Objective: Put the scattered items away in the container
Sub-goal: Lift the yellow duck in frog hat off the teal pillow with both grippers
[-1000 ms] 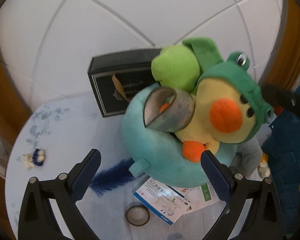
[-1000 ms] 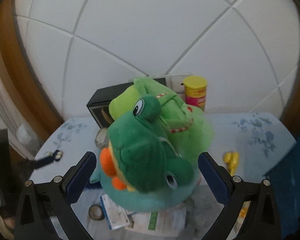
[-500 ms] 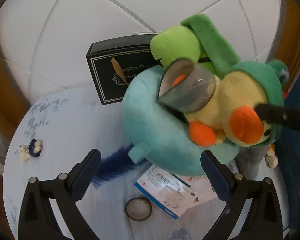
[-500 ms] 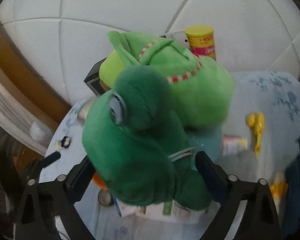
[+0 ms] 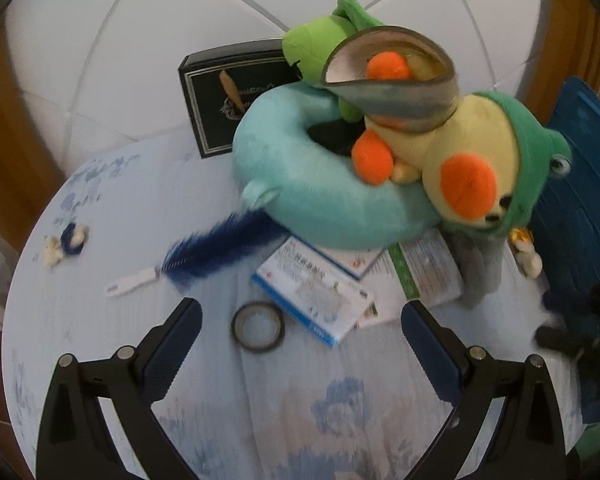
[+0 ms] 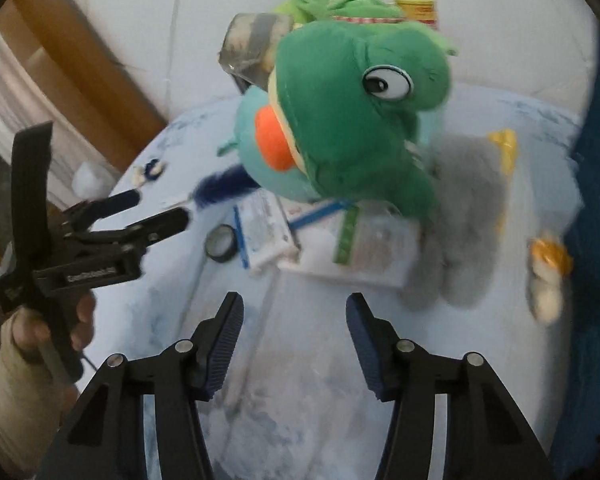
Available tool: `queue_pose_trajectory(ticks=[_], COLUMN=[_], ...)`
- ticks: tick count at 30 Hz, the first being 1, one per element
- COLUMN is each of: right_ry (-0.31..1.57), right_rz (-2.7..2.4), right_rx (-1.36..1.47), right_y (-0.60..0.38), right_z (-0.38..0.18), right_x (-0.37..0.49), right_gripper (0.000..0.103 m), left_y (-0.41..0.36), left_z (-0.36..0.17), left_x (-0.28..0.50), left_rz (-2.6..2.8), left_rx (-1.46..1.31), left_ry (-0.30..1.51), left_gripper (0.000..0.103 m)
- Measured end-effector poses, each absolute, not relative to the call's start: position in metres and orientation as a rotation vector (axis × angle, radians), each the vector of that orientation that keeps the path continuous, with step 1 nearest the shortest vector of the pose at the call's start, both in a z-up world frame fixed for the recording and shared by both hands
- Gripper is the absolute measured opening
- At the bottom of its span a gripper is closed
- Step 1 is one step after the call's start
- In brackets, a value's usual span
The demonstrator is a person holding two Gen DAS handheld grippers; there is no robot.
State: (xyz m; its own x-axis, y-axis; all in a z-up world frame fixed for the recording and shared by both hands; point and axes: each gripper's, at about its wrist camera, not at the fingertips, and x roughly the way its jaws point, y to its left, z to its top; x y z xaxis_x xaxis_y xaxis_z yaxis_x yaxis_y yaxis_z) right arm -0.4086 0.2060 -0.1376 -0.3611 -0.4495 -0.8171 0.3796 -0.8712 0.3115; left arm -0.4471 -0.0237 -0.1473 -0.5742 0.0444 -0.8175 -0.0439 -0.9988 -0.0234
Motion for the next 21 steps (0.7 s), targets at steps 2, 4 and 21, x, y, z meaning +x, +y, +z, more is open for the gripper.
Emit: queue_pose_trajectory(ticks=[2, 4, 21], right_ry=[-0.115, -0.127, -0.081], right_rz=[-2.295, -2.345, -2.628], right_rx=[1.352, 1.329, 1.232], right_y=[0.219, 0.227, 0.228], right_z=[-0.126, -0.113, -0.065], right_x=[-0.405, -0.408, -0.548], right_gripper=[0.054, 0.062, 0.063], left_y=[-0.025, -0.027, -0.044], left_z=[-0.147, -0.146, -0.112], left_x=[-0.444, -0.445, -0.539], left_rz=[2.753, 2.763, 2.922], left_rx=[-1.434, -1.44, -1.402], left_ry=[-0.007, -0.02, -0.05], left_gripper=[0.101, 0.101, 0.101])
